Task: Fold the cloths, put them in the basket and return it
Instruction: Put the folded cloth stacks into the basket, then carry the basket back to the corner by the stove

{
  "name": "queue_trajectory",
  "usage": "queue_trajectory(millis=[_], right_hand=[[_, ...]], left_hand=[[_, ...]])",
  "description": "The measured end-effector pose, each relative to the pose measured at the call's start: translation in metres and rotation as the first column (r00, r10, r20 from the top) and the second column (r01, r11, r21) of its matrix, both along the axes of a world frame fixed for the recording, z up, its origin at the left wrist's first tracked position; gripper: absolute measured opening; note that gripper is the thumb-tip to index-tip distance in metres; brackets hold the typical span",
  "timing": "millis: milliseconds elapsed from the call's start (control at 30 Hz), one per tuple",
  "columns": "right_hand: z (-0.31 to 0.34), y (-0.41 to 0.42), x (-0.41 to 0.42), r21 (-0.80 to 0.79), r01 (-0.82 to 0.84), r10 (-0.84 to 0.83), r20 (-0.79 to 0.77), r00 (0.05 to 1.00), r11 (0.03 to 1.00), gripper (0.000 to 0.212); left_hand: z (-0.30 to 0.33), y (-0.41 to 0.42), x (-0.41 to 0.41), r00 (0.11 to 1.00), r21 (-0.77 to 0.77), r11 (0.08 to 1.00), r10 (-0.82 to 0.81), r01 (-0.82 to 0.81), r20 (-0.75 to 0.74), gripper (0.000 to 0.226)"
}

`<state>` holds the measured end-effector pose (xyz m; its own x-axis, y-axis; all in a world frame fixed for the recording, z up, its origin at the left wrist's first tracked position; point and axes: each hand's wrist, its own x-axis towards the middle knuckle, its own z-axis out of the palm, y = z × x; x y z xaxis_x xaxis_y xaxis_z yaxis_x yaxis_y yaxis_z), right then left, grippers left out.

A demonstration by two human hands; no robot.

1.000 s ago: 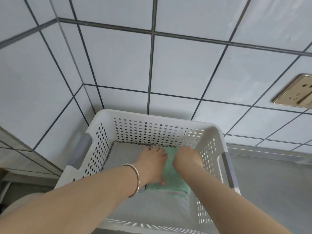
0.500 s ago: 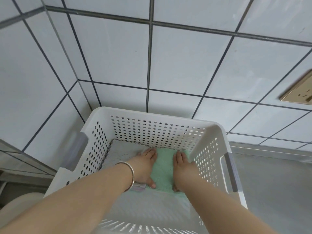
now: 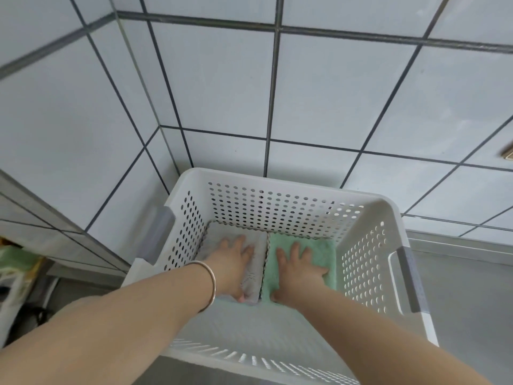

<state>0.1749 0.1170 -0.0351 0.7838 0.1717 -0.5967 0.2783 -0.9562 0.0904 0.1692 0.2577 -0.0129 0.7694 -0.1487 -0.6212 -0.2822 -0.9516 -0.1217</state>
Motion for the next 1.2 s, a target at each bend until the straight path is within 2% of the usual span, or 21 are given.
queue_trajectory(millis=[67, 133, 233, 300, 367, 400, 467, 533, 633, 700, 767, 833, 900, 933, 1000, 1133, 1200], right_hand=[[0.012, 0.000, 0.005, 0.002, -0.007, 0.007, -0.018, 1.000, 1.000, 0.086], [0.036, -0.003, 0.012, 0.066, -0.011, 0.011, -0.009, 1.000, 0.998, 0.065], [0.084, -0.011, 0.014, 0.342, 0.071, -0.116, 0.113, 0.987, 0.937, 0.046], [0.112, -0.026, 0.006, 0.551, 0.084, -0.271, 0.266, 0.925, 0.830, 0.037], [0.131, -0.048, -0.011, 0.727, 0.047, -0.469, 0.390, 0.793, 0.685, 0.028], [0.135, -0.062, -0.019, 0.775, 0.021, -0.552, 0.430, 0.714, 0.632, 0.025], [0.134, -0.088, -0.034, 0.804, 0.045, -0.670, 0.462, 0.582, 0.593, 0.028], [0.126, -0.105, -0.044, 0.788, 0.177, -0.729, 0.425, 0.537, 0.589, 0.038], [0.116, -0.114, -0.058, 0.798, 0.356, -0.788, 0.226, 0.572, 0.487, 0.050], [0.110, -0.116, -0.059, 0.825, 0.389, -0.801, 0.122, 0.587, 0.411, 0.051], [0.105, -0.119, -0.055, 0.828, 0.428, -0.820, 0.064, 0.569, 0.362, 0.049], [0.101, -0.122, -0.052, 0.823, 0.515, -0.841, -0.087, 0.534, 0.242, 0.043], [0.101, -0.121, -0.046, 0.807, 0.589, -0.822, -0.304, 0.482, 0.047, 0.027], [0.101, -0.121, -0.043, 0.794, 0.608, -0.807, -0.366, 0.462, -0.012, 0.019], [0.100, -0.121, -0.037, 0.782, 0.623, -0.802, -0.369, 0.470, 0.006, 0.016], [0.100, -0.127, -0.031, 0.785, 0.611, -0.797, -0.300, 0.524, 0.105, 0.025], [0.103, -0.134, -0.032, 0.791, 0.599, -0.793, -0.285, 0.539, 0.123, 0.029]], left_hand=[[0.004, 0.001, 0.006, 0.994, -0.028, 0.997, 0.073, -0.075, -0.078, 0.100], [0.023, -0.001, 0.011, 0.990, -0.045, 0.994, 0.100, -0.104, -0.100, 0.083], [0.072, 0.005, 0.011, 0.975, -0.227, 0.958, 0.200, -0.174, 0.098, 0.062], [0.103, 0.019, 0.000, 0.889, -0.405, 0.884, 0.363, -0.234, 0.278, 0.057], [0.124, 0.035, -0.020, 0.740, -0.568, 0.791, 0.520, -0.228, 0.427, 0.053], [0.126, 0.043, -0.031, 0.666, -0.633, 0.741, 0.590, -0.223, 0.456, 0.052], [0.128, 0.054, -0.051, 0.567, -0.722, 0.649, 0.697, -0.240, 0.439, 0.052], [0.120, 0.066, -0.065, 0.551, -0.768, 0.563, 0.763, -0.307, 0.338, 0.048], [0.109, 0.076, -0.078, 0.572, -0.794, 0.463, 0.800, -0.394, 0.183, 0.032], [0.101, 0.079, -0.079, 0.565, -0.746, 0.466, 0.812, -0.475, 0.147, 0.050], [0.094, 0.080, -0.078, 0.553, -0.705, 0.489, 0.817, -0.514, 0.164, 0.056], [0.091, 0.080, -0.074, 0.542, -0.707, 0.472, 0.827, -0.526, 0.149, 0.046], [0.089, 0.083, -0.068, 0.520, -0.736, 0.406, 0.850, -0.542, 0.087, 0.025], [0.087, 0.084, -0.065, 0.506, -0.743, 0.375, 0.861, -0.554, 0.057, 0.014], [0.085, 0.086, -0.059, 0.479, -0.734, 0.358, 0.876, -0.577, 0.051, 0.004], [0.084, 0.082, -0.052, 0.461, -0.723, 0.356, 0.885, -0.592, 0.058, 0.016], [0.086, 0.082, -0.050, 0.456, -0.732, 0.326, 0.889, -0.599, 0.023, 0.011]])
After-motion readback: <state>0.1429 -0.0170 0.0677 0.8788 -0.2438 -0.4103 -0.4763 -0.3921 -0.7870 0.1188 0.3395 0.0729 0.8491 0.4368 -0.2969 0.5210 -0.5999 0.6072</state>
